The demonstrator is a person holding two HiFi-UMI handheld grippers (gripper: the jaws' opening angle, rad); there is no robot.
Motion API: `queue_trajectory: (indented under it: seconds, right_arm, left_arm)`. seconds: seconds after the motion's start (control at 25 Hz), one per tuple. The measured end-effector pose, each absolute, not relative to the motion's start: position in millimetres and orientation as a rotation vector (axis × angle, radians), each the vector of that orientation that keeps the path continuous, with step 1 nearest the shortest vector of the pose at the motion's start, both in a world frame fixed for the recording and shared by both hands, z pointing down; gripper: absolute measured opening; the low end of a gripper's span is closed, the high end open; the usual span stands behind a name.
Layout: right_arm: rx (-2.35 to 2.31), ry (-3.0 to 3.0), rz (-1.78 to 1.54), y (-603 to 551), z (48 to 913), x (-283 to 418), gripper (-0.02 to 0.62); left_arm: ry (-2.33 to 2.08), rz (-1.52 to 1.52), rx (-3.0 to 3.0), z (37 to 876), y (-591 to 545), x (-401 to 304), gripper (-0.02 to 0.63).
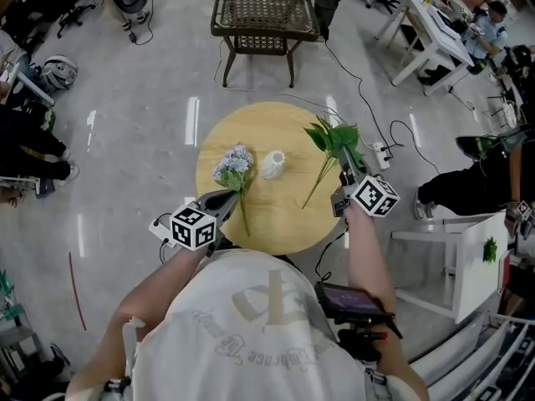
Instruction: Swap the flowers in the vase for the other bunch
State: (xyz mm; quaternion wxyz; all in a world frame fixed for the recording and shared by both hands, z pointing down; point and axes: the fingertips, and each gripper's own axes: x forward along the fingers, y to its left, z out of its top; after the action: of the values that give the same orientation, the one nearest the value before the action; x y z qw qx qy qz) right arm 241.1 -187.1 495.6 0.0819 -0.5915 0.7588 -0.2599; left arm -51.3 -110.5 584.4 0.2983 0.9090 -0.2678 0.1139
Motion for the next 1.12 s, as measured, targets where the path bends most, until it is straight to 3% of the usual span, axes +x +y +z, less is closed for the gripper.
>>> queue_trajectory:
  seconds: [1.12]
  right_arm:
    - [-1.471, 2.317, -0.457, -251, 363, 179, 0.018]
  left_arm:
    - [-0.715, 0.313, 2.412, 576, -107, -92, 0.012]
